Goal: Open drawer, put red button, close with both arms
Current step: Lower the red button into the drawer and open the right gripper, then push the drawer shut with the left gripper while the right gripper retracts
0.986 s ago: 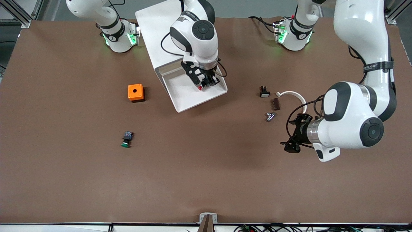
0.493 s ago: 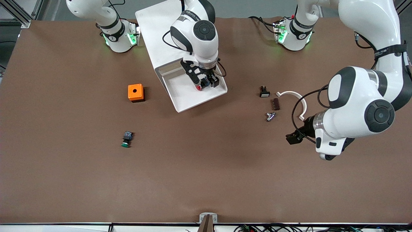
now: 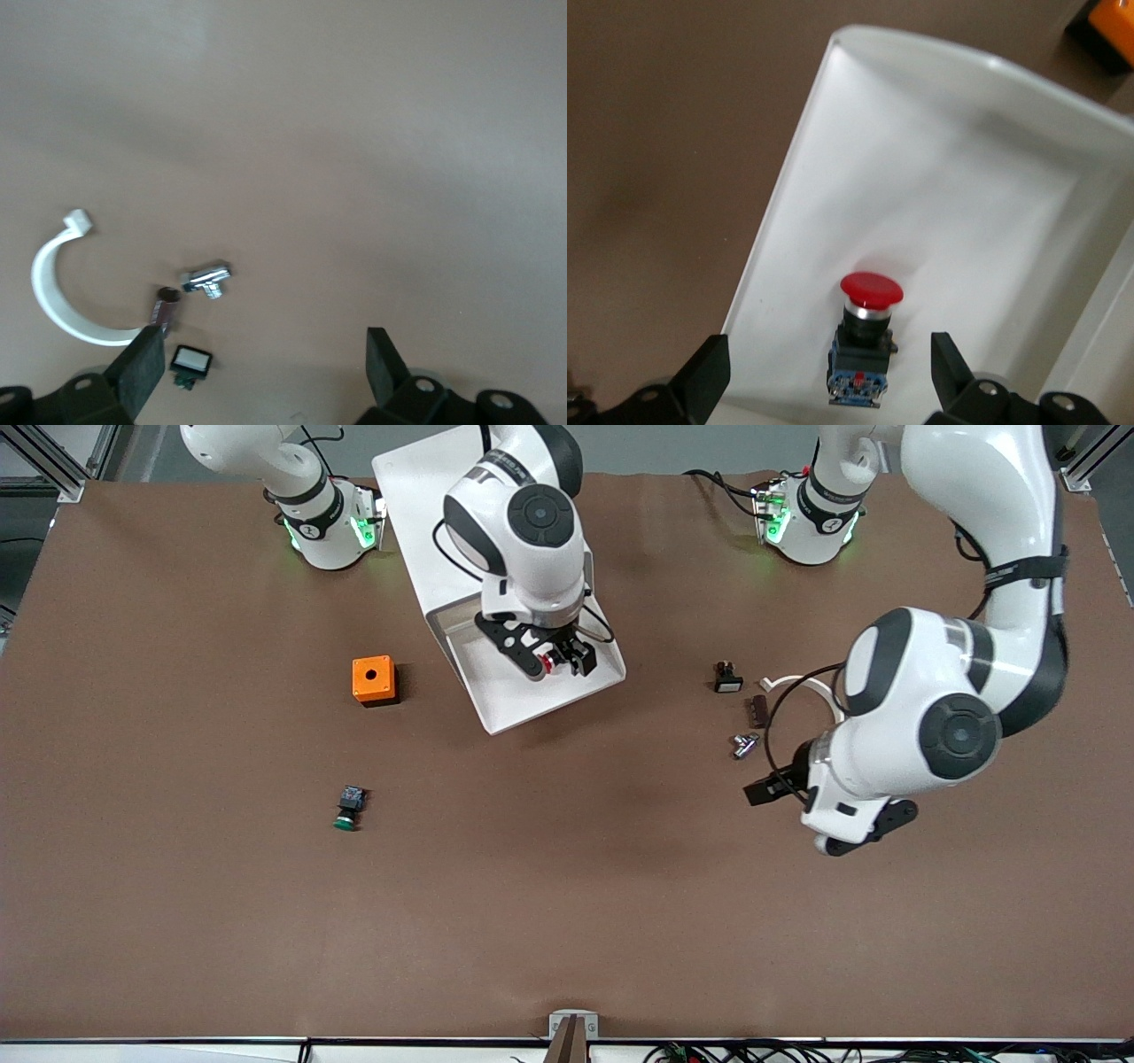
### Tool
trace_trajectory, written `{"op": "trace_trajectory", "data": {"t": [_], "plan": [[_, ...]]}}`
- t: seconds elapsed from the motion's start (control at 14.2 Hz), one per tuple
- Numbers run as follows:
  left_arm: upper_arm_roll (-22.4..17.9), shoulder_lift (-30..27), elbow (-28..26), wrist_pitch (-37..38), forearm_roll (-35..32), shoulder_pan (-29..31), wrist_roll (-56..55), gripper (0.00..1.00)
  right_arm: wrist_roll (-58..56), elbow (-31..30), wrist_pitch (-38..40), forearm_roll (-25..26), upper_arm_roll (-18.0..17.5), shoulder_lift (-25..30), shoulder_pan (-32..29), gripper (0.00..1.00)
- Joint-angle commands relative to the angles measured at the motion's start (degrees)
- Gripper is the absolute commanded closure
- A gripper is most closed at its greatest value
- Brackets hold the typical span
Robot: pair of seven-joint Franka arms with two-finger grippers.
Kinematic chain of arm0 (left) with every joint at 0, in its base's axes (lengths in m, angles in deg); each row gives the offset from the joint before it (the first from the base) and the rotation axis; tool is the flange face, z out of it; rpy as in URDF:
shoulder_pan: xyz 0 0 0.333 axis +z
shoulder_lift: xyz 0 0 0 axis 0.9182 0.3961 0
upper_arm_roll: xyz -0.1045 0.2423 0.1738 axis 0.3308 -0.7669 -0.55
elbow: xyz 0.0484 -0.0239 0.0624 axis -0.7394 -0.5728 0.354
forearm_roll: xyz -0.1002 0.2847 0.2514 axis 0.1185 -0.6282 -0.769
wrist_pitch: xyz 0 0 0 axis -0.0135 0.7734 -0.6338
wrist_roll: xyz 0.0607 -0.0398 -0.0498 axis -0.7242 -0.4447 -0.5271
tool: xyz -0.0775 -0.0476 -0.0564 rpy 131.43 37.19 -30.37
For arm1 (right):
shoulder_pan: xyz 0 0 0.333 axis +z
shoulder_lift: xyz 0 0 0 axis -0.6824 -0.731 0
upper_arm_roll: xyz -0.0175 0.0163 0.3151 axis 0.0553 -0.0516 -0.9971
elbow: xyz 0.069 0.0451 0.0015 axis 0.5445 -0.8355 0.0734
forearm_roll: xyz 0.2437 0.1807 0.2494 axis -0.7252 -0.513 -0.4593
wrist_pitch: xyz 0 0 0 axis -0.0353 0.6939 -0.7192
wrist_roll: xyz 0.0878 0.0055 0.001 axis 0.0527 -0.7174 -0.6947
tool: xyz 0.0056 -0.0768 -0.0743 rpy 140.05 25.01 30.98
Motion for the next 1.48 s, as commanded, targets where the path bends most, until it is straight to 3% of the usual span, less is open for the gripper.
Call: {"op": "trace_trajectory", "data": {"t": [0.0, 0.42, 0.99, 1.41], "plan": [[0.04, 0.73, -3.33, -5.36, -1.21, -4.38, 0.68, 0.00, -12.36, 4.76, 7.80, -1.11, -0.52, 0.21, -5.61, 0.00], [0.21, 1.62, -12.73, -18.64, -1.03, -15.01, -6.16, 0.00, -38.02, 4.86, 17.31, 1.08, -0.08, 7.23, -18.70, 0.00], [0.65, 3.29, -14.15, -22.35, -0.24, -25.65, -20.75, 0.00, -74.41, 4.51, 27.95, 4.95, -0.08, 15.59, -37.86, 0.00], [8.46, 3.46, -14.85, -22.17, -0.15, -26.81, -31.47, 0.00, -86.40, 4.34, 29.10, 5.13, -0.08, 16.57, -48.15, 0.00]]}}
